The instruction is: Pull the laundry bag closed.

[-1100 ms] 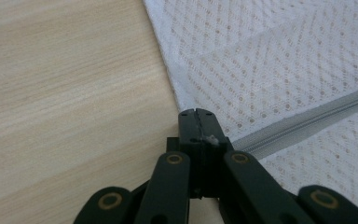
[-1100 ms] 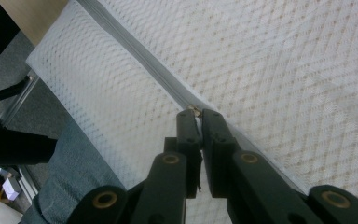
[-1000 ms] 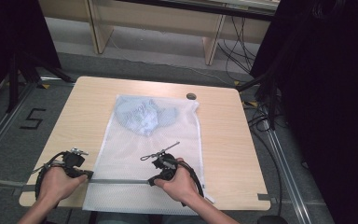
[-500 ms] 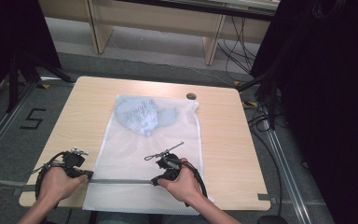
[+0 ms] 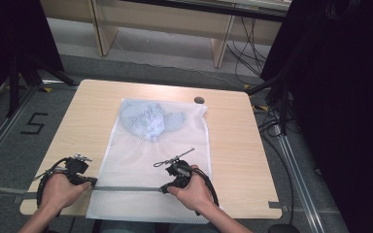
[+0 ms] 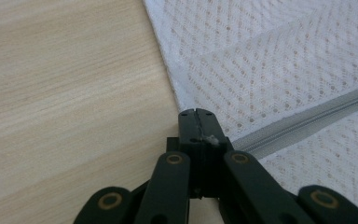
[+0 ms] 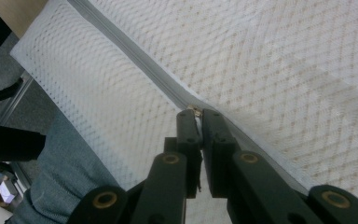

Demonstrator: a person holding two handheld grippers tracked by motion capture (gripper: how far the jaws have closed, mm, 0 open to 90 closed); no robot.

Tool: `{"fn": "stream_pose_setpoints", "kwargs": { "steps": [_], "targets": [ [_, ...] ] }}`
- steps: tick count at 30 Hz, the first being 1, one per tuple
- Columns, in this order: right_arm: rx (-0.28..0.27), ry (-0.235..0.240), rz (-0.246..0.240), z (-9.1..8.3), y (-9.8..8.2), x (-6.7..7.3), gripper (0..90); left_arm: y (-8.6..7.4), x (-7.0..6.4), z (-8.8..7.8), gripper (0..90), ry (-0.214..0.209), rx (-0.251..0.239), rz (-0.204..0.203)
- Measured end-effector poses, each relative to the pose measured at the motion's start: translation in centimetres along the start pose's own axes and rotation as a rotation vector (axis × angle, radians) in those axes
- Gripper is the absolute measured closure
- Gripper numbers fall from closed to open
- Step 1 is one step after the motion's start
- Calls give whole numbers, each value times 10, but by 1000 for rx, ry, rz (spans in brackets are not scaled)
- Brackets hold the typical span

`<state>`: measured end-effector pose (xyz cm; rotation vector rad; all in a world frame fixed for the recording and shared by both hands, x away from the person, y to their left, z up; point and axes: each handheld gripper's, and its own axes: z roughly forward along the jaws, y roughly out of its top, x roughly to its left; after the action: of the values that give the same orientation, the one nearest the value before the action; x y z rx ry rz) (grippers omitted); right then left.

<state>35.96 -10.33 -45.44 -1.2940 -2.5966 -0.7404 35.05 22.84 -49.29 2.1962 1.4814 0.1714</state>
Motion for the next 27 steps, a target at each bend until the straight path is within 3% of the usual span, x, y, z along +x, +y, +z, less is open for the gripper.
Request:
{"fn": "stream_pose_setpoints", "kwargs": {
  "steps": [3,5,13,14,16,19,20,27],
  "targets": [
    [3,-3,-11,0,-1,-2,871,0,0,0,900,-2,4,-2],
    [0,0,9,-1,-2,-2,871,0,-1,1,900,6,-10,-18],
    [3,-8,15,-3,-4,-5,871,-1,0,1,900,0,-18,-5],
    [15,-11,-19,-4,-5,-8,871,-1,0,1,900,0,-18,-7],
    [0,-5,20,-4,-6,-7,871,0,-1,1,900,3,-14,-8],
    [4,-6,-1,-4,-6,-9,871,-1,-1,2,900,1,-23,-11],
    [1,-5,20,-4,-7,-8,871,0,-1,1,900,4,-10,-14],
    [3,-7,26,-8,-9,-11,871,0,0,0,900,-1,0,-4]
  ]
}}
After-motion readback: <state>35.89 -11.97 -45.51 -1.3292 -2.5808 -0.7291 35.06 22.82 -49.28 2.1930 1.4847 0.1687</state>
